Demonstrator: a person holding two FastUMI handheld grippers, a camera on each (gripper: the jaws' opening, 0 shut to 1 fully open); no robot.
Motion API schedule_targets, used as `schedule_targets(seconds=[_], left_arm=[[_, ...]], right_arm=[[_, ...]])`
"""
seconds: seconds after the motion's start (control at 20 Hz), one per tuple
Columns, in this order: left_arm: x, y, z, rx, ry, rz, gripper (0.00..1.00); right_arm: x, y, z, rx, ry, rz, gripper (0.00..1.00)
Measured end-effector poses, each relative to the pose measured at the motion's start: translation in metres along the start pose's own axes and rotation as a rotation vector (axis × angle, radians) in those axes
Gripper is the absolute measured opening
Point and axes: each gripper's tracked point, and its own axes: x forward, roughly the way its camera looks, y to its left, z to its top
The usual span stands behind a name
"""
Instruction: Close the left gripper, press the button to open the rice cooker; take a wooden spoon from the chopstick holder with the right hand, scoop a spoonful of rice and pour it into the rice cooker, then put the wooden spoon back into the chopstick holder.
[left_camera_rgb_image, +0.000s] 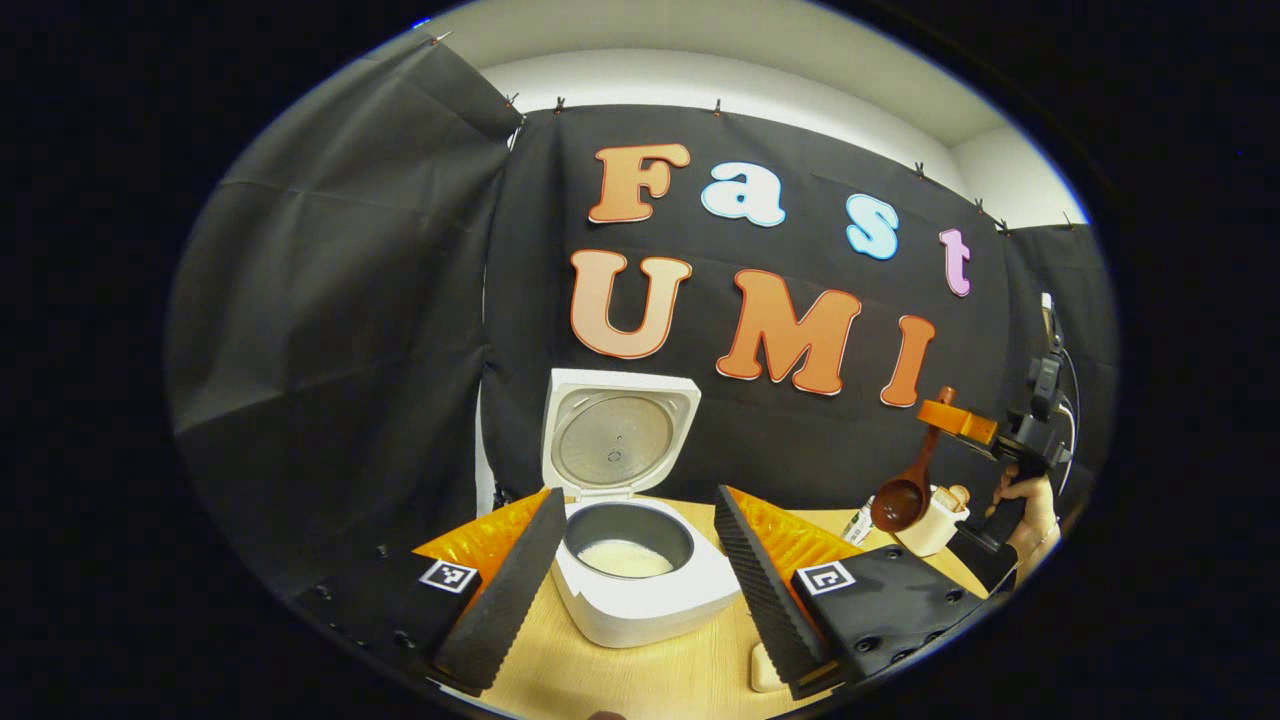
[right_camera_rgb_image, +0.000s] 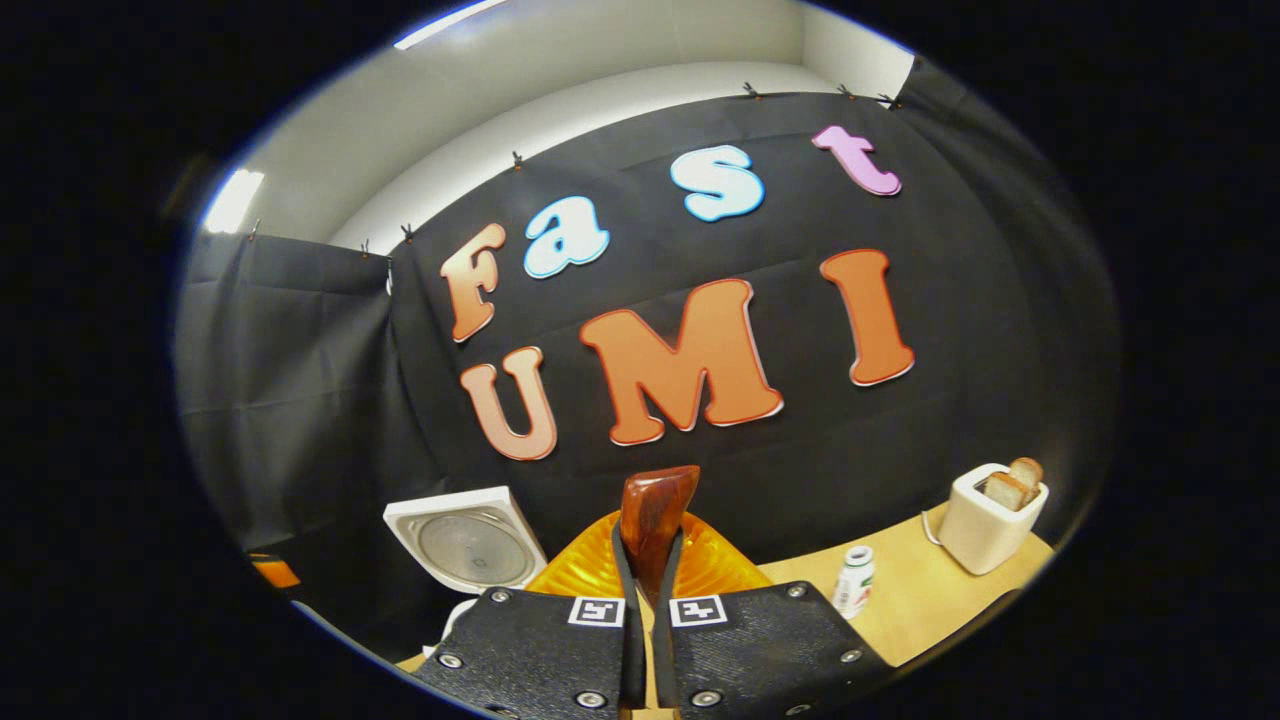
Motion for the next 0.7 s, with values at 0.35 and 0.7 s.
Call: schedule_targets(seconds=[0.35,0.7], left_arm=[[0.001,-0.033,0.005,0.022,-0.009,-0.049,1.0],[-0.001,-0.04,0.005,0.047,-0.005,-0.062,1.0]], right_arm=[[-0.069,-0.104,-0.035,0.032,0.049,-0.168,0.02],[-0.114,-0.167,-0.105,0.088,0.114,-0.289,0.03]])
